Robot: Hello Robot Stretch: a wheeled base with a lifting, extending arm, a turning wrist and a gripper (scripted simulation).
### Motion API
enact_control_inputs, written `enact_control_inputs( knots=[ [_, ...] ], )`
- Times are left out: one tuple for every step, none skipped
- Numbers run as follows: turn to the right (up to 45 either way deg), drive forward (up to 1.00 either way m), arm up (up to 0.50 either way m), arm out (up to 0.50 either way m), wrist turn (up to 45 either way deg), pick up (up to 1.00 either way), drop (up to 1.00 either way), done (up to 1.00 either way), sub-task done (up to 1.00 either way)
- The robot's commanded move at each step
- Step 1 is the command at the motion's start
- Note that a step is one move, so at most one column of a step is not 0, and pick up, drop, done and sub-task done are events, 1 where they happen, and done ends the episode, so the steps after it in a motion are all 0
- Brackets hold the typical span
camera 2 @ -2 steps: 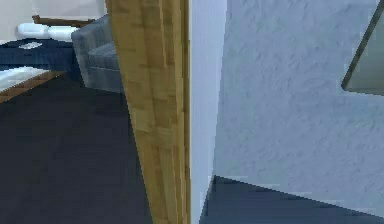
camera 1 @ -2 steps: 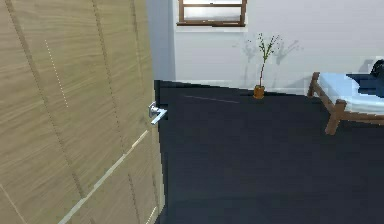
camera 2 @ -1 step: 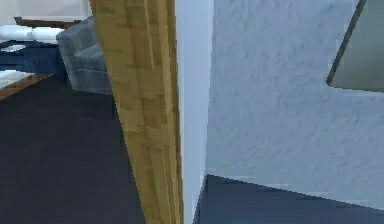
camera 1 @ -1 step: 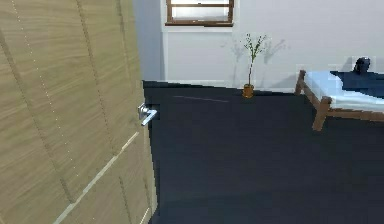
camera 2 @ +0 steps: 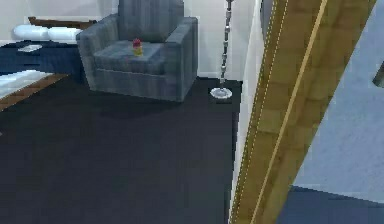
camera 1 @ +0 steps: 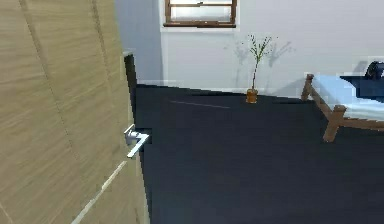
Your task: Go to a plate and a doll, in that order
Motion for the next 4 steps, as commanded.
enact_control_inputs(
  knots=[
    [45.0, 0.00, 0.00, 0.00, 0.0, 0.00, 0.00, 0.00, 0.00],
    [12.0, 0.00, 0.00, 0.00, 0.0, 0.00, 0.00, 0.00, 0.00],
    [0.0, 0.30, 0.00, 0.00, 0.0, 0.00, 0.00, 0.00, 0.00],
    [39.0, 0.00, 0.00, 0.00, 0.0, 0.00, 0.00, 0.00, 0.00]
  ],
)
